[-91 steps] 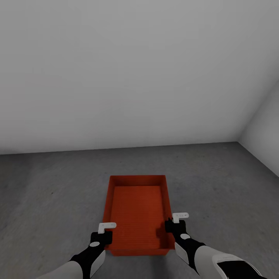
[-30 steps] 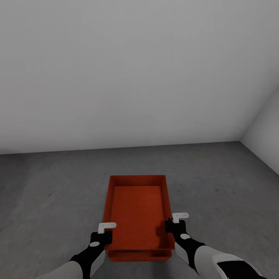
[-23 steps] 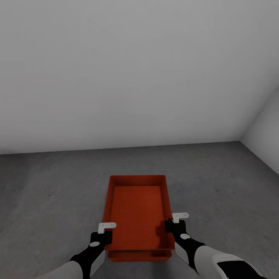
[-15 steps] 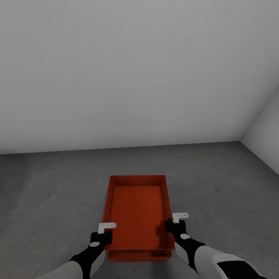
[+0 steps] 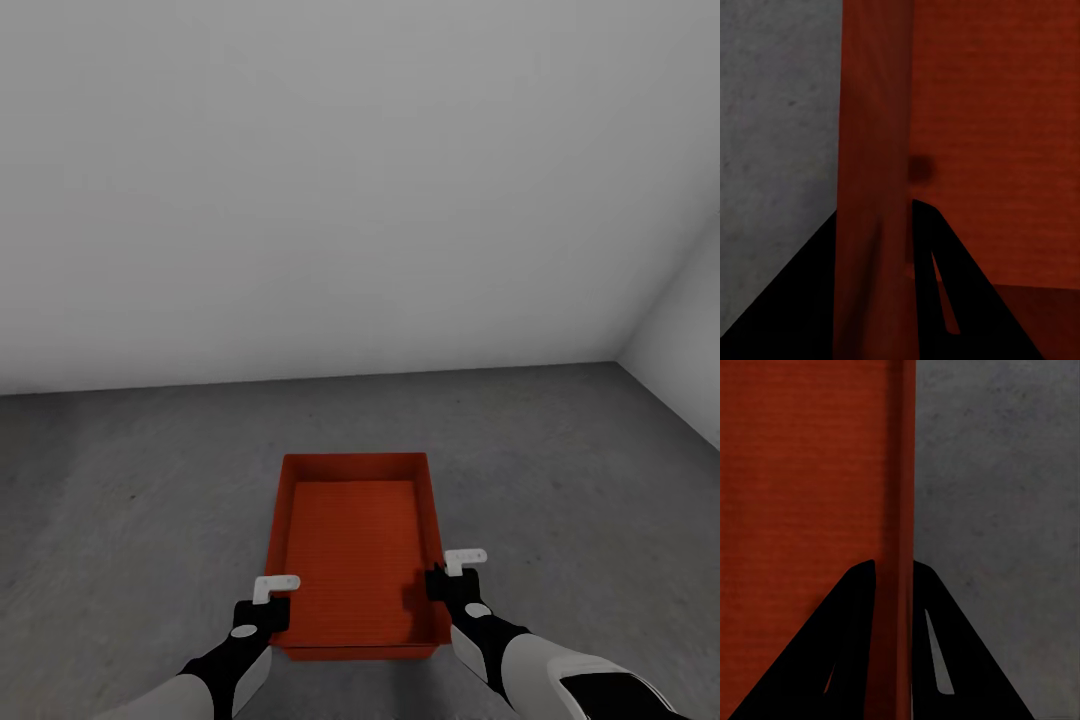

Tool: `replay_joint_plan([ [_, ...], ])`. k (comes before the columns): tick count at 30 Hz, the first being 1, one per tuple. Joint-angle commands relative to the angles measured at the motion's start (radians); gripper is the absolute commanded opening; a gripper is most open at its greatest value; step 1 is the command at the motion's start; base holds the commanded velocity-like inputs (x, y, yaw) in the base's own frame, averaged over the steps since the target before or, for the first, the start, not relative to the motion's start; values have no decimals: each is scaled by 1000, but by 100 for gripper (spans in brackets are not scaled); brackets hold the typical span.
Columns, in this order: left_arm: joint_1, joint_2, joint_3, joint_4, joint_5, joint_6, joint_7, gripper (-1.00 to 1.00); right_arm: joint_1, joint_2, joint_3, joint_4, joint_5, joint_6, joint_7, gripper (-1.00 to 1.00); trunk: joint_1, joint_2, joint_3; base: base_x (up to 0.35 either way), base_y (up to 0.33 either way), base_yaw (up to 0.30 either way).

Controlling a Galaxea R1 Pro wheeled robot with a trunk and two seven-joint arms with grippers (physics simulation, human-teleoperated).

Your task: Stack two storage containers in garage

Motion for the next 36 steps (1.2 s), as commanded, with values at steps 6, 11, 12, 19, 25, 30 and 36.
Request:
replay_joint_plan([
  [6,0,10,36,4,19,-5,19,-100,-2,0,-43,-1,-9,-26,-21,-100,0,0,-1,-4,0,0],
  [11,0,10,36,4,19,-5,19,-100,-2,0,-43,-1,-9,-26,-21,-100,0,0,-1,0,0,0],
  [12,0,9,36,4,20,-5,19,-100,-2,0,-43,-1,-9,-26,-21,-100,0,0,-1,0,0,0],
  [19,0,9,36,4,20,-5,19,-100,-2,0,-43,-1,-9,-26,-20,-100,0,0,-1,0,0,0],
  [25,0,9,36,4,20,-5,19,-100,-2,0,-43,-1,-9,-26,-21,-100,19,-35,-16,0,0,0],
  [30,0,9,36,3,19,-5,19,-100,-2,0,-43,-1,-9,-26,-21,-100,34,-63,-29,0,0,0],
  [36,0,9,36,3,19,-5,19,-100,-2,0,-43,-1,-9,-26,-20,-100,34,-63,-29,0,0,0],
])
